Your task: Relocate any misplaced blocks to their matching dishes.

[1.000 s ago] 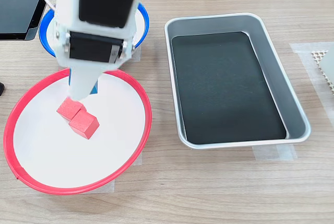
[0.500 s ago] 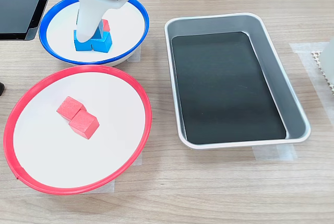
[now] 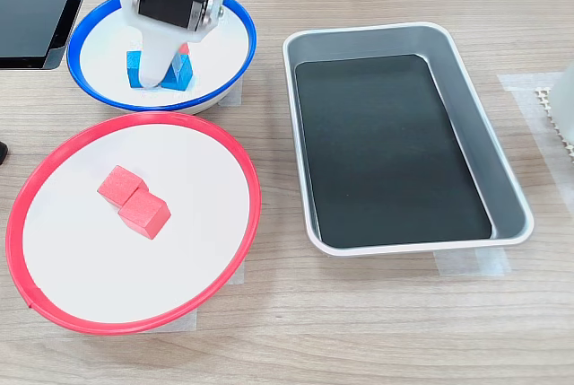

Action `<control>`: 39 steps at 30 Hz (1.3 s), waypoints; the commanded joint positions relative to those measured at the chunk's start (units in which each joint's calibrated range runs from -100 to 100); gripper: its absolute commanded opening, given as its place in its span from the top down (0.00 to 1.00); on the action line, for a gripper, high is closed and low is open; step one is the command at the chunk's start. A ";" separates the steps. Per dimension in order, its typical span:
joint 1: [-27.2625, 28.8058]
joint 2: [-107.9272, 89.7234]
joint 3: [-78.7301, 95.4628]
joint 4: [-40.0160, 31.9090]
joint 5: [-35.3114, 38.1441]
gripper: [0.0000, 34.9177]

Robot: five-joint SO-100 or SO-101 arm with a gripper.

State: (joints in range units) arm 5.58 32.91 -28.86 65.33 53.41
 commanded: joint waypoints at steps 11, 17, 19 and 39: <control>0.97 5.86 -7.88 -2.15 -0.44 0.99; 1.62 8.24 -10.15 -2.73 -0.29 0.97; 1.81 8.84 -10.61 -3.30 -0.44 0.92; 1.62 4.32 -9.51 -3.55 -2.00 0.75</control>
State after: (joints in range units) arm 7.79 42.80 -37.21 61.91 52.48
